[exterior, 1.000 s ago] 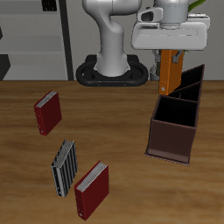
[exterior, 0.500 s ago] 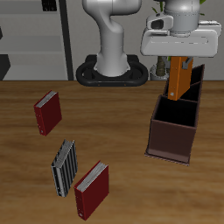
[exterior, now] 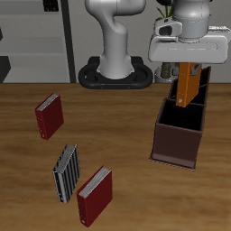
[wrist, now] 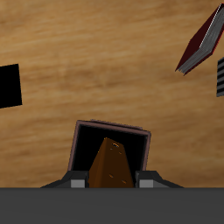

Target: Place the orange book into the left desk caddy's right compartment

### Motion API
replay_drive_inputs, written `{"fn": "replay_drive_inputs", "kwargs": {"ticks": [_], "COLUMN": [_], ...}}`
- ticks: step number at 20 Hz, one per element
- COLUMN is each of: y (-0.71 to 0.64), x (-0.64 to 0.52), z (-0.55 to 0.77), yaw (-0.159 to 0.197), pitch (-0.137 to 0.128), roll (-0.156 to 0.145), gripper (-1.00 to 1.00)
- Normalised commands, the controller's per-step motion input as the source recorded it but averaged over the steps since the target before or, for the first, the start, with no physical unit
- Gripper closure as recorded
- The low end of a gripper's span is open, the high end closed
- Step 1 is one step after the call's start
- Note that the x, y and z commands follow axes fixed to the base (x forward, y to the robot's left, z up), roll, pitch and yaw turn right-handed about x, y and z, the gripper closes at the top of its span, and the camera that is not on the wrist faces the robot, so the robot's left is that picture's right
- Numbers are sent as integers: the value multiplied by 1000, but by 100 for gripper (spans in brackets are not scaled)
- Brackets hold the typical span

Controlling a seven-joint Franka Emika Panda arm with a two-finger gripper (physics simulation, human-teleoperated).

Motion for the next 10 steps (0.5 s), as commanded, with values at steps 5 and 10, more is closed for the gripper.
{"fn": "replay_drive_inputs", "kwargs": {"ticks": [5,10], "y": [2,-17], "x": [69,112], "z": [-162,-206], "yaw": [-5,-3], "pitch": [16,21], "roll": [3,-4], "gripper": [100,100]}}
